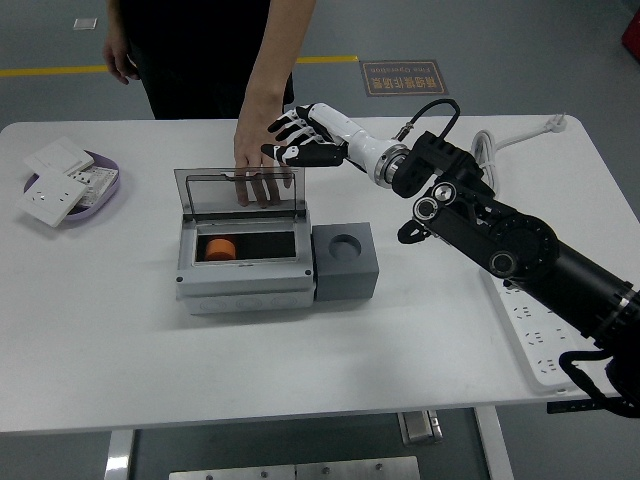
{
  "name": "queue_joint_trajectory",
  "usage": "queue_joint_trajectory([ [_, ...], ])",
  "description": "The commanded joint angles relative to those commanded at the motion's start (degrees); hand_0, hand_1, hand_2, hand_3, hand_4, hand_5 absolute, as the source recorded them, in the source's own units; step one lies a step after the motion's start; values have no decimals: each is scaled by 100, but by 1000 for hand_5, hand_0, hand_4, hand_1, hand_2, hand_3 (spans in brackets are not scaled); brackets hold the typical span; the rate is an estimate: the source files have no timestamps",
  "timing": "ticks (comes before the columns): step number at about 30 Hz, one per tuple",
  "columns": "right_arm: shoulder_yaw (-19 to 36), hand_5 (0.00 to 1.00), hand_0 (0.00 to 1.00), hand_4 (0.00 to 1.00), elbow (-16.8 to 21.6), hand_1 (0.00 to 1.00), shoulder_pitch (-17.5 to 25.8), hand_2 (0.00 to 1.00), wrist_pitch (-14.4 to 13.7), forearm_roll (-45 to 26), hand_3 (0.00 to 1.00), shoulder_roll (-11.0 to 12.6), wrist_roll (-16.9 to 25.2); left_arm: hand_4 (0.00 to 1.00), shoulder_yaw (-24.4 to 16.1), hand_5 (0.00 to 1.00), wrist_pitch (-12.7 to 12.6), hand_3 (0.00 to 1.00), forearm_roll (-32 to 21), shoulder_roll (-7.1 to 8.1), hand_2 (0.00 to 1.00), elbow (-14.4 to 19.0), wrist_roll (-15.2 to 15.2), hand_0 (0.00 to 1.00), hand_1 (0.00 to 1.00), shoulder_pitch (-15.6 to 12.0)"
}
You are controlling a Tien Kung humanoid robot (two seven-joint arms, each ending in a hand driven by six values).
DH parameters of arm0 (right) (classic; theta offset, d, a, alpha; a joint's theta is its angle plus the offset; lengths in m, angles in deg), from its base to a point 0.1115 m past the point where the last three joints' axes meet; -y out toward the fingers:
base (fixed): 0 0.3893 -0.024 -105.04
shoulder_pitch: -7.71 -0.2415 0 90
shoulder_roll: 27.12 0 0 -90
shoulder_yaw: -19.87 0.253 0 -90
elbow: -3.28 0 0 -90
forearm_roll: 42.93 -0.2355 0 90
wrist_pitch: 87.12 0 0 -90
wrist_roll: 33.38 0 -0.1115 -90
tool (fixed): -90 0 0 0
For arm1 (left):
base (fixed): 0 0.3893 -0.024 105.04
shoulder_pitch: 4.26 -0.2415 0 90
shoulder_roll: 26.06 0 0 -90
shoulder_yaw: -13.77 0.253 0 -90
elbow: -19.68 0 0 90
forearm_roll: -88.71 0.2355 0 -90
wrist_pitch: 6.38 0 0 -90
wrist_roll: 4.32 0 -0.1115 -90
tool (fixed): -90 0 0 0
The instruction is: Pick up the cylinder from the cube,place it in the box,flap close box
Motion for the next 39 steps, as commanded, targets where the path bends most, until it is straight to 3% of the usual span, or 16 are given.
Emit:
queue_joint_trajectory([
  [11, -209, 467, 671, 744, 332, 651, 248, 667, -149, 34, 699, -24, 15, 641, 83, 201, 0, 582, -81, -22, 591, 0, -26, 600, 580, 1],
  [18, -150, 469, 667, 741, 511, 652, 377, 666, -205, 59, 694, 81, -23, 641, 99, 200, -2, 582, -102, -24, 591, 0, -28, 600, 580, -10],
  [39, -352, 482, 664, 743, 1552, 656, 824, 665, -246, 246, 687, 312, -236, 640, 142, 202, -6, 582, -153, -41, 590, 0, -35, 599, 580, -41],
])
